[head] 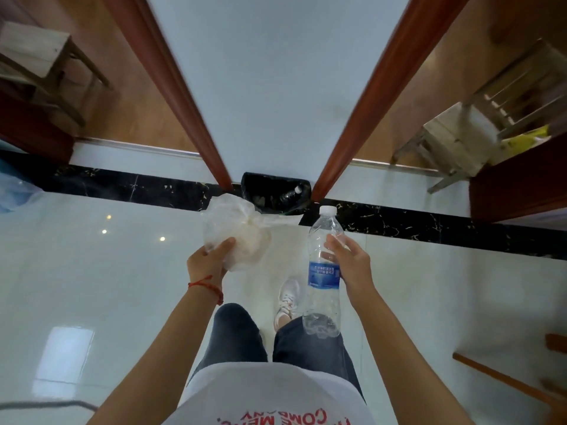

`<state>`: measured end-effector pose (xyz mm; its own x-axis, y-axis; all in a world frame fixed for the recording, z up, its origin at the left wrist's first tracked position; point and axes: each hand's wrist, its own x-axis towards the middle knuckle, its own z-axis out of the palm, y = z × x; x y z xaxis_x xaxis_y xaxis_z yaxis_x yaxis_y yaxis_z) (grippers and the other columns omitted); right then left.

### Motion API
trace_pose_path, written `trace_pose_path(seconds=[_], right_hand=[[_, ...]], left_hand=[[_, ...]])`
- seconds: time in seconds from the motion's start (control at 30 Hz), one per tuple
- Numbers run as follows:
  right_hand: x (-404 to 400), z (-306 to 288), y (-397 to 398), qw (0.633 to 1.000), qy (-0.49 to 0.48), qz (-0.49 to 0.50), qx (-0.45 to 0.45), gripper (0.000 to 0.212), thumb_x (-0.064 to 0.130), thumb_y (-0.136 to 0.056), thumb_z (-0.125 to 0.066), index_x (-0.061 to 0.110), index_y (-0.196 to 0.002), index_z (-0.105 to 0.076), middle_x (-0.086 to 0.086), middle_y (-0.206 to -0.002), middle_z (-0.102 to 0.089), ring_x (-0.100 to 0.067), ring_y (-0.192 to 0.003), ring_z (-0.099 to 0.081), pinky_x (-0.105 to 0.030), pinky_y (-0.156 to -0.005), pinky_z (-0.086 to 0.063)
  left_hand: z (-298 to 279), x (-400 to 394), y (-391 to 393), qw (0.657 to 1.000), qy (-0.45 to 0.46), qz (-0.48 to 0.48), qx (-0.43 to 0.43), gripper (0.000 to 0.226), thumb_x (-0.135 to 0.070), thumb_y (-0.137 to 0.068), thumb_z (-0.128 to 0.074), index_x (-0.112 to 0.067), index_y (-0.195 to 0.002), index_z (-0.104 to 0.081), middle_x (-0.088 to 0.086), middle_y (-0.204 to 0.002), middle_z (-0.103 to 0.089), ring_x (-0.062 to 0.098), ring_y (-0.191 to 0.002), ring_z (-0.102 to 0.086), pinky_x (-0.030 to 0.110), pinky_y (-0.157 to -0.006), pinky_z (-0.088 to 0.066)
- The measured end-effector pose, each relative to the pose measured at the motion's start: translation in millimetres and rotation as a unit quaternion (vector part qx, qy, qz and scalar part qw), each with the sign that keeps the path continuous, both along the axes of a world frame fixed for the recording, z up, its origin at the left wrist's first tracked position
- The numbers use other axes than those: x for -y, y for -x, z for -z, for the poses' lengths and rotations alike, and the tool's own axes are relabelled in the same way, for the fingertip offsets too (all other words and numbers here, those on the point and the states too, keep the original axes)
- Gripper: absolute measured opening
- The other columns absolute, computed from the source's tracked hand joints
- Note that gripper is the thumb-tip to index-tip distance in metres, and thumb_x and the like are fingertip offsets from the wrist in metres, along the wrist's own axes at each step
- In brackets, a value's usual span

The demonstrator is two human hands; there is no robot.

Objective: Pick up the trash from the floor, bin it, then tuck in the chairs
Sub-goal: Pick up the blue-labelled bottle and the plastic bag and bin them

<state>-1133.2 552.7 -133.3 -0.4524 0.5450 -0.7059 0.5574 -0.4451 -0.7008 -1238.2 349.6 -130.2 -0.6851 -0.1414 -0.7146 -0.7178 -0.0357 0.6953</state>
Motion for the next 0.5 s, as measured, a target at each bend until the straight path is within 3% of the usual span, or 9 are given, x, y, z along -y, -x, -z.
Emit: trace_pose_path(seconds=[0.1, 0.3, 0.5], right_hand=[[-13.1, 12.2, 28.7, 0.999, -0.005, -0.032, 0.013, 0.055, 0.033, -0.081, -0.067, 0.01, -0.129, -0.05, -0.012, -0.117, -0.064, -0.024, -0.097, -0.066, -0.04, -0.089, -0.053], [-23.2, 51.7, 80.7, 0.997, -0.019, -0.062, 0.035, 0.051, 0.033, -0.082, -0.066, 0.015, -0.128, -0.049, -0.005, -0.107, -0.064, -0.016, -0.088, -0.065, -0.028, -0.077, -0.052], [-24.1, 111.1, 113.4, 0.998, -0.01, -0.048, 0.046, 0.051, 0.034, -0.084, -0.063, 0.016, -0.129, -0.049, 0.001, -0.101, -0.062, -0.017, -0.092, -0.064, -0.026, -0.075, -0.052]], left_hand=[[11.6, -12.5, 22.0, 1.0, -0.007, -0.021, 0.009, 0.012, -0.009, -0.076, -0.071, -0.011, -0.078, -0.061, 0.002, -0.085, -0.063, 0.023, -0.085, -0.061, 0.035, -0.081, -0.051], [51.8, -22.1, 60.7, 0.999, -0.002, -0.039, 0.036, 0.011, -0.008, -0.075, -0.072, -0.009, -0.08, -0.062, 0.004, -0.087, -0.064, 0.026, -0.087, -0.061, 0.037, -0.083, -0.05], [112.2, -25.3, 100.5, 0.998, 0.011, -0.026, 0.05, 0.011, -0.008, -0.073, -0.073, -0.009, -0.077, -0.063, 0.007, -0.087, -0.066, 0.028, -0.087, -0.063, 0.039, -0.084, -0.051]])
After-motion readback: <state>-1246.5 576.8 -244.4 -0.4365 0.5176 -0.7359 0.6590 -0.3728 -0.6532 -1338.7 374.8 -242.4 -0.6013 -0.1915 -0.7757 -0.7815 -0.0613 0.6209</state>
